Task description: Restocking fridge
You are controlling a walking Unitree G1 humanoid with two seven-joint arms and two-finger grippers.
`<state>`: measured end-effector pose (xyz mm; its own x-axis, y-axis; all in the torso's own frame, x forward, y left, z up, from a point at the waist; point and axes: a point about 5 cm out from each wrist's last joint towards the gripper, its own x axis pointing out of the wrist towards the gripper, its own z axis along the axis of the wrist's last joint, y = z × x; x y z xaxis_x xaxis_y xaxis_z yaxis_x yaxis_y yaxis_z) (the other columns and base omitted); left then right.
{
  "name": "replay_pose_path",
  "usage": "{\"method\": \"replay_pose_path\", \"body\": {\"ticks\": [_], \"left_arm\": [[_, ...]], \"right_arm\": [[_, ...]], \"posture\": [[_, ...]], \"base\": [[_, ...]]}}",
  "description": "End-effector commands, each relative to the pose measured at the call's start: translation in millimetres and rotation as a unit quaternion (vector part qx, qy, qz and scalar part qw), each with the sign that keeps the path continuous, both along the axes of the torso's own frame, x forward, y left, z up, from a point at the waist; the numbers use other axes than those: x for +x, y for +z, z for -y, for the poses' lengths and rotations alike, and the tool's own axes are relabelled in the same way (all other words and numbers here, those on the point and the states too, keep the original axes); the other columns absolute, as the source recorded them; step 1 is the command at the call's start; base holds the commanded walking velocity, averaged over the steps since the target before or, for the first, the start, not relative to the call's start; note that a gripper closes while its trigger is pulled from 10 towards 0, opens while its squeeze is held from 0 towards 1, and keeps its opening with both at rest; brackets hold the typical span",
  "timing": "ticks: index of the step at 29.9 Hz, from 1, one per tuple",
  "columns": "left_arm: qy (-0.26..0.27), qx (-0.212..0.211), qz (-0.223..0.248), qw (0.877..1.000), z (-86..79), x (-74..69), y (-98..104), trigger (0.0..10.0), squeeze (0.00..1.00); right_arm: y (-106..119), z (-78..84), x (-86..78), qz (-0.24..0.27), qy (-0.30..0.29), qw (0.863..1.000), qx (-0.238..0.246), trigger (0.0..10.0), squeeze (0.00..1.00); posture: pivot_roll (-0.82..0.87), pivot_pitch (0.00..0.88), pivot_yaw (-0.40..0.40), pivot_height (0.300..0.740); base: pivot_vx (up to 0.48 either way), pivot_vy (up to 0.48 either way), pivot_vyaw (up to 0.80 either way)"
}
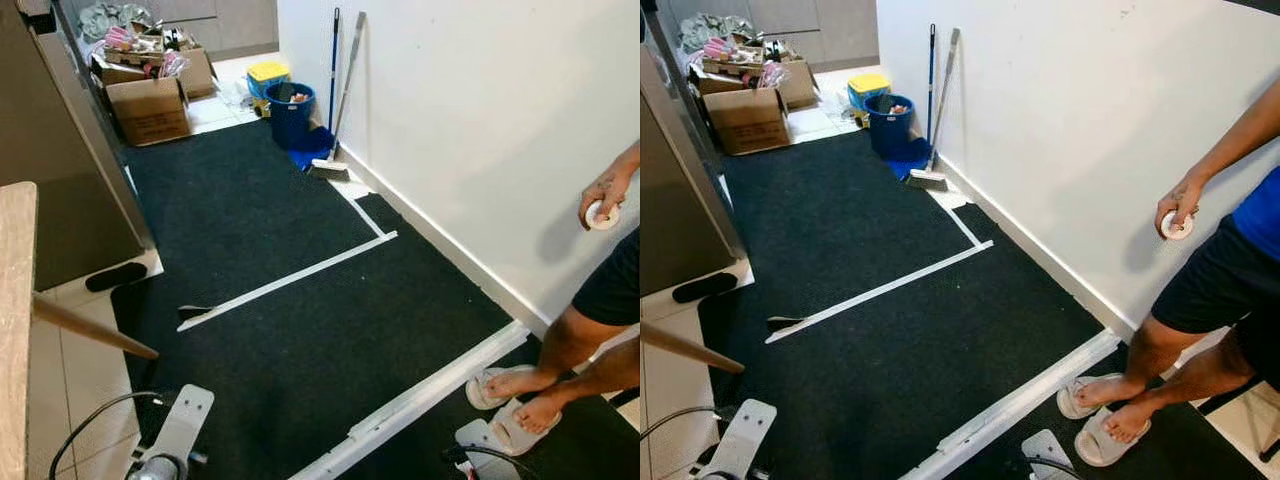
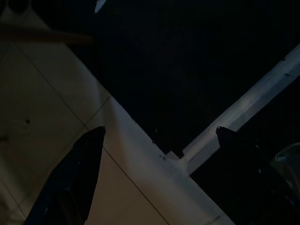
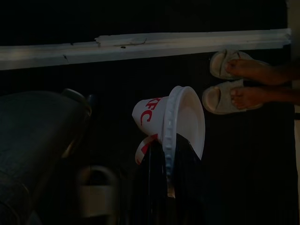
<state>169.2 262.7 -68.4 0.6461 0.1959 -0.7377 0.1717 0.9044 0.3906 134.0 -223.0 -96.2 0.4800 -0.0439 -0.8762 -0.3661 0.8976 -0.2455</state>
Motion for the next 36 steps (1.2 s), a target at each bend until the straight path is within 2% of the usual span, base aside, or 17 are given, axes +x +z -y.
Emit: {"method": "replay_pose_path", "body": {"ticks": [1, 8, 12, 13, 17, 22, 25, 29, 31, 36], "left_arm": [[-0.005, 0.000, -0.011, 1.000, 0.2, -4.5, -2, 10.0, 0.00], [-0.001, 0.011, -0.034, 0.999, -5.3, -17.6, -7, 10.0, 0.00], [-0.013, 0.007, -0.033, 0.999, -3.1, -16.2, -7, 10.0, 0.00], [-0.011, 0.007, -0.029, 1.000, -0.6, -13.1, -6, 10.0, 0.00], [-0.013, 0.001, -0.025, 1.000, 5.1, -10.4, -7, 10.0, 0.00], [-0.015, -0.011, -0.024, 1.000, 15.1, -9.7, -10, 10.0, 0.00], [-0.015, -0.015, -0.024, 0.999, 22.5, -9.0, -12, 10.0, 0.00], [-0.018, -0.015, -0.027, 0.999, 24.0, -10.9, -13, 10.0, 0.00], [-0.017, -0.008, -0.035, 0.999, 20.3, -15.4, -14, 10.0, 0.00], [-0.005, -0.005, -0.035, 0.999, 14.8, -17.9, -13, 10.0, 0.00]], "right_arm": [[4, -1.1, 9.8, 0.021, -0.011, 1.000, 0.005, 10.0, 0.00], [2, -6.9, 7.5, 0.018, -0.001, 1.000, 0.007, 10.0, 0.00], [2, 0.3, 3.8, 0.016, 0.000, 1.000, 0.002, 10.0, 0.00], [3, 12.2, 0.2, 0.015, -0.021, 1.000, -0.011, 10.0, 0.00], [3, 24.1, -7.8, 0.012, -0.060, 0.998, -0.021, 10.0, 0.00], [1, 27.6, -21.7, -0.006, -0.039, 0.999, -0.028, 10.0, 0.00], [3, 36.9, -21.7, 0.001, -0.074, 0.997, -0.032, 10.0, 0.00], [5, 41.3, -19.4, 0.007, -0.086, 0.996, -0.035, 10.0, 0.00], [9, 47.0, -14.2, 0.019, -0.106, 0.993, -0.037, 10.0, 0.00], [10, 50.0, -13.3, 0.022, -0.112, 0.993, -0.038, 10.0, 0.00]], "posture": [[0.06, 0.000, -0.044, 0.706], [0.04, 0.000, -0.045, 0.706], [0.02, 0.000, -0.047, 0.706], [0.02, 0.000, -0.040, 0.706], [0.01, 0.000, -0.049, 0.706], [0.00, 0.000, -0.056, 0.706], [0.02, 0.000, -0.070, 0.706], [0.02, 0.000, -0.068, 0.706], [0.02, 0.000, -0.076, 0.706], [0.02, 0.000, -0.075, 0.706]], "base": [[0.000, 0.000, 0.00], [0.000, 0.000, 0.00], [0.298, 0.000, 0.00], [0.371, 0.000, 0.00], [0.372, 0.000, 0.00], [0.400, 0.000, 0.00], [0.424, 0.000, 0.00], [0.424, 0.000, 0.00], [0.422, 0.000, 0.00], [0.420, 0.000, 0.00]]}}
